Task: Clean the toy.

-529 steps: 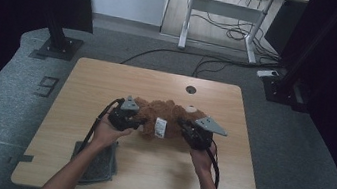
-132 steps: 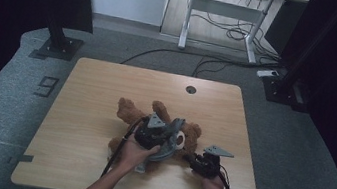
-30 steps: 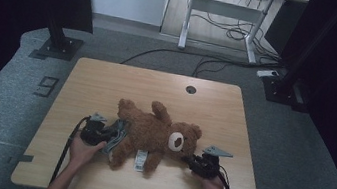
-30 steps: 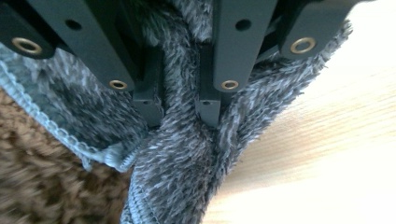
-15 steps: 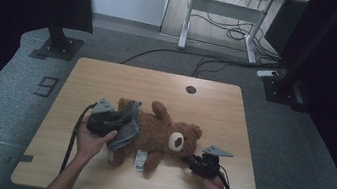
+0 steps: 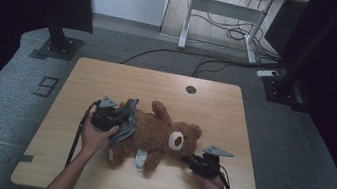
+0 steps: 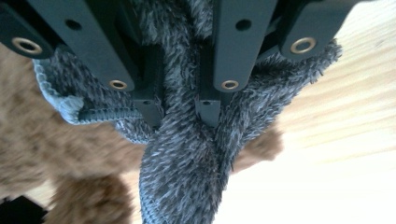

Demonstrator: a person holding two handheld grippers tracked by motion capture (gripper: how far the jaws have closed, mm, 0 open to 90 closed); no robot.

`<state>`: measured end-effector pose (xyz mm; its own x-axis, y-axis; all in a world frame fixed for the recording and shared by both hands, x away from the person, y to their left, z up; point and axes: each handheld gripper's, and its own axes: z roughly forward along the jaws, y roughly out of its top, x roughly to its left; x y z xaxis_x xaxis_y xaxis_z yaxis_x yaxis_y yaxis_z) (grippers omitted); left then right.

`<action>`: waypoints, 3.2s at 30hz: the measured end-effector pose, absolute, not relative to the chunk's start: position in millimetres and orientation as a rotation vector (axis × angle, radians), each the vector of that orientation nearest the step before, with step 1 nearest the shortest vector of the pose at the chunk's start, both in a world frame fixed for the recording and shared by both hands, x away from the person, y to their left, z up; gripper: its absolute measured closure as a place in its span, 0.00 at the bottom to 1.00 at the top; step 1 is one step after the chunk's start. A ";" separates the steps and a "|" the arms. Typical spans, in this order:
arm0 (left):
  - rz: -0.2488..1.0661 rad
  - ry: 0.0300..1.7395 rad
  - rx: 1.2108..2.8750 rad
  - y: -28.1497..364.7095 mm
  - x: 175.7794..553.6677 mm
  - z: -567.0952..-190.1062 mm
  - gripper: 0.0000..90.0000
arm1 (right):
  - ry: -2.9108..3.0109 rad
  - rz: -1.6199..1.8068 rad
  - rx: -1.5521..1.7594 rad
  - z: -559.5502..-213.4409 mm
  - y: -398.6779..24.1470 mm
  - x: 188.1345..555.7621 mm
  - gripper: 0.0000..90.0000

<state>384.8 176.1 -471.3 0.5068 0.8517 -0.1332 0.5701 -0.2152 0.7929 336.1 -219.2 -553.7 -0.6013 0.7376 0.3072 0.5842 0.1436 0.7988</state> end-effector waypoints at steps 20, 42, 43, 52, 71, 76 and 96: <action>0.291 0.743 2.015 14.0 357.7 -427.4 0.85 | 2.242 1.441 1.300 -552.8 -218.3 334.6 0.79; 0.373 0.865 2.097 -13.2 391.6 -448.8 0.85 | 2.242 1.453 1.299 -553.3 -219.9 335.9 0.79; 0.354 0.879 2.090 -9.9 394.1 -449.2 0.85 | 2.243 1.452 1.303 -553.2 -219.8 335.8 0.79; 0.340 0.942 2.069 20.7 400.1 -457.4 0.85 | 2.247 1.450 1.304 -553.2 -219.6 335.8 0.79; 0.267 0.711 2.131 -34.7 367.7 -440.1 0.86 | 2.253 1.445 1.301 -553.4 -220.2 336.3 0.79; 0.315 0.689 2.211 -50.6 366.7 -450.3 0.86 | 2.254 1.443 1.306 -553.3 -220.2 336.1 0.79; 0.334 0.926 2.056 22.2 397.3 -450.0 0.85 | 2.242 1.454 1.316 -553.7 -220.8 337.2 0.79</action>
